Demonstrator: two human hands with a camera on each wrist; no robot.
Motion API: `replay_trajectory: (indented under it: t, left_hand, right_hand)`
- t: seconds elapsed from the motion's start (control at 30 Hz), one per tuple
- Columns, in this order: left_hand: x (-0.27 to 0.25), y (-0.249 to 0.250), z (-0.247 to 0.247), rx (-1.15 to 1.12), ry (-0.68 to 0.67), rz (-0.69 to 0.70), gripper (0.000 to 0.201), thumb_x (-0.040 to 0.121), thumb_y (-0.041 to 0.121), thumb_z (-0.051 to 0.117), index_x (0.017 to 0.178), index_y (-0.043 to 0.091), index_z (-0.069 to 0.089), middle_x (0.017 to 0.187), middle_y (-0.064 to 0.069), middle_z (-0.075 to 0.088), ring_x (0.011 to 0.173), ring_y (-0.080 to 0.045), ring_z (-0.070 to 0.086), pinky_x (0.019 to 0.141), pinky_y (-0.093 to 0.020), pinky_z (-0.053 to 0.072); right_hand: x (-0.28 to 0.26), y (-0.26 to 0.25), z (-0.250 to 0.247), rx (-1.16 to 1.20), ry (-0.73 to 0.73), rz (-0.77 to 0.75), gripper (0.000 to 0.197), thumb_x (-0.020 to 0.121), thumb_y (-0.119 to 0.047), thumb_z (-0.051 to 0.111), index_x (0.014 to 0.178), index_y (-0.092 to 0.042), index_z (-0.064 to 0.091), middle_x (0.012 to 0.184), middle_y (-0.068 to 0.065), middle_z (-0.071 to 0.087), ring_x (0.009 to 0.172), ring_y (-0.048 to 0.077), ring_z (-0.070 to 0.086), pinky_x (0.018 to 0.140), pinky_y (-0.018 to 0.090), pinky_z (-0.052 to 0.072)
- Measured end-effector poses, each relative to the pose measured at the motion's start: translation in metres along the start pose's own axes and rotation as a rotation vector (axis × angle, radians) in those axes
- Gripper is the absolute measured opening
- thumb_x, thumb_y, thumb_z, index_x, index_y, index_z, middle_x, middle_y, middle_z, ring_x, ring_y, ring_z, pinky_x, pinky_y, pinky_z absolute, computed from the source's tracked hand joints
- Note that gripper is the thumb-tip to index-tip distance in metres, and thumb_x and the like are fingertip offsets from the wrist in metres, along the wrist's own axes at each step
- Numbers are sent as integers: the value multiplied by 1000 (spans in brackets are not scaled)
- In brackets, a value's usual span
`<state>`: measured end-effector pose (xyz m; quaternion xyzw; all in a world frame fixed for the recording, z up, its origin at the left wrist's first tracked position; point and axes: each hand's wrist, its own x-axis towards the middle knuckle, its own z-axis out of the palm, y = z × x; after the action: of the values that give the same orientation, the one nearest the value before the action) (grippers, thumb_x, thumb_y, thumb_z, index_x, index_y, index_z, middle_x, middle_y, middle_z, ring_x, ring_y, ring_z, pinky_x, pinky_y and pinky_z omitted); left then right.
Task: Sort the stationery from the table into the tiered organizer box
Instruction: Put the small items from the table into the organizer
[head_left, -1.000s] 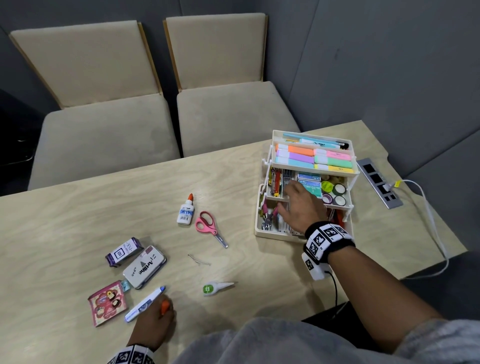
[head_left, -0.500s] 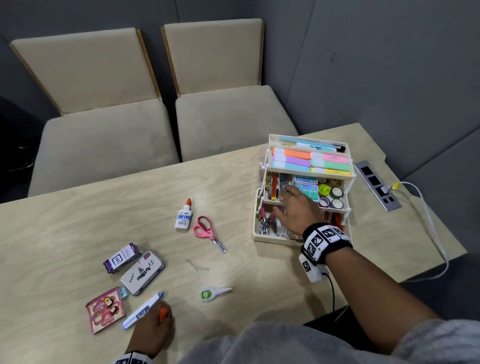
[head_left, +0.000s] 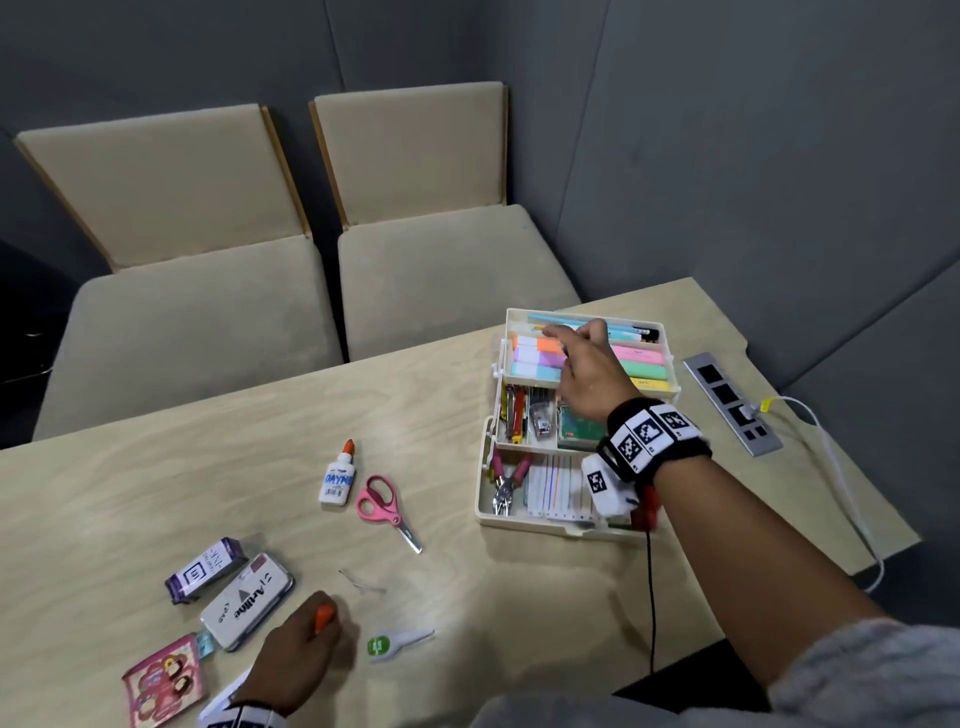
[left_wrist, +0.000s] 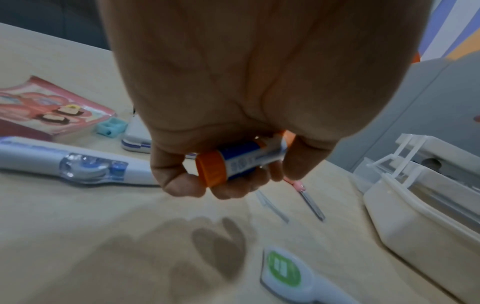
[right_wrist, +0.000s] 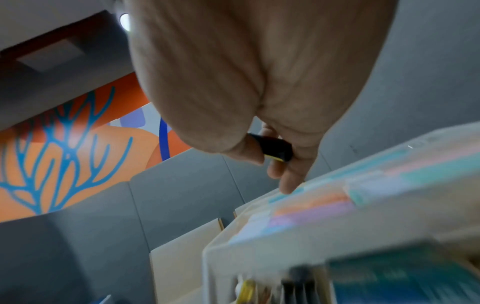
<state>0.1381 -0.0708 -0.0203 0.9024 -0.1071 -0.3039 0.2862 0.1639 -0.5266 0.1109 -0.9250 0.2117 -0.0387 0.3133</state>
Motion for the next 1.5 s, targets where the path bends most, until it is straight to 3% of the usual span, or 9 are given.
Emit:
replay_trajectory:
  t: [0.1,0.23,0.37,0.5,0.67,0.9,1.1,1.27,1.5]
  left_hand:
    - [-11,-17,21,53,-9,8,22,86,51,48,98,41,64,109,-6,69,94,-10,61,88,-26,45]
    - [-33,-19,37,89,136,96,24,95,58,35,104,49,56,113,29,57,109,26,38,92,-7,34]
    - [-39,42,14,29,178,89,16,88,47,56,73,46,57,67,15,60,63,15,51,60,-1,35]
    - [-23,73,3,-7,16,65,32,84,25,63,91,56,59,82,15,69,77,5,63,71,-16,49]
    - [-5,119,-4,55,41,269,25,80,37,64,97,55,63,78,15,64,73,0,59,69,-20,46]
    - [33,204,1,103,69,515,20,81,46,69,99,39,73,76,15,67,70,1,59,65,-18,43]
    - [48,225,28,75,178,487,19,75,37,81,89,35,68,60,13,63,56,-3,57,57,-13,39]
    - [47,194,47,166,123,412,32,83,26,73,114,27,67,92,7,67,76,-8,63,75,-33,54]
    - [38,159,60,251,-9,350,34,84,24,70,117,29,66,110,7,65,96,-10,61,84,-24,46]
  right_hand:
    - [36,0,-12,-63,88,-32,67,86,9,47,148,-18,43,120,9,47,113,25,48,104,26,36]
    - [75,-1,-16,-113,119,-78,54,79,8,58,124,-23,60,102,6,71,96,26,64,89,33,54]
    - [94,7,-2,-171,43,-134,44,79,-1,60,110,-31,61,98,7,69,89,28,66,86,35,57]
    - [94,11,4,-164,64,-137,44,87,-14,70,126,-32,60,113,10,61,105,31,57,99,42,49]
    - [49,7,1,-26,142,-288,35,87,-23,72,121,-17,65,113,5,66,105,28,56,93,39,46]
    - [-88,-4,40,173,-472,-503,35,93,-38,66,124,-21,66,105,0,69,91,9,58,82,21,46]
    - [-119,45,54,369,-210,-166,26,87,-26,73,112,-22,73,94,-7,73,83,2,65,78,22,52]
    - [-112,82,37,400,156,100,19,80,-24,81,85,-20,62,71,-7,64,59,5,55,55,22,47]
    - [-100,112,23,380,435,254,28,74,-18,78,67,-17,51,57,-1,62,51,23,62,49,36,53]
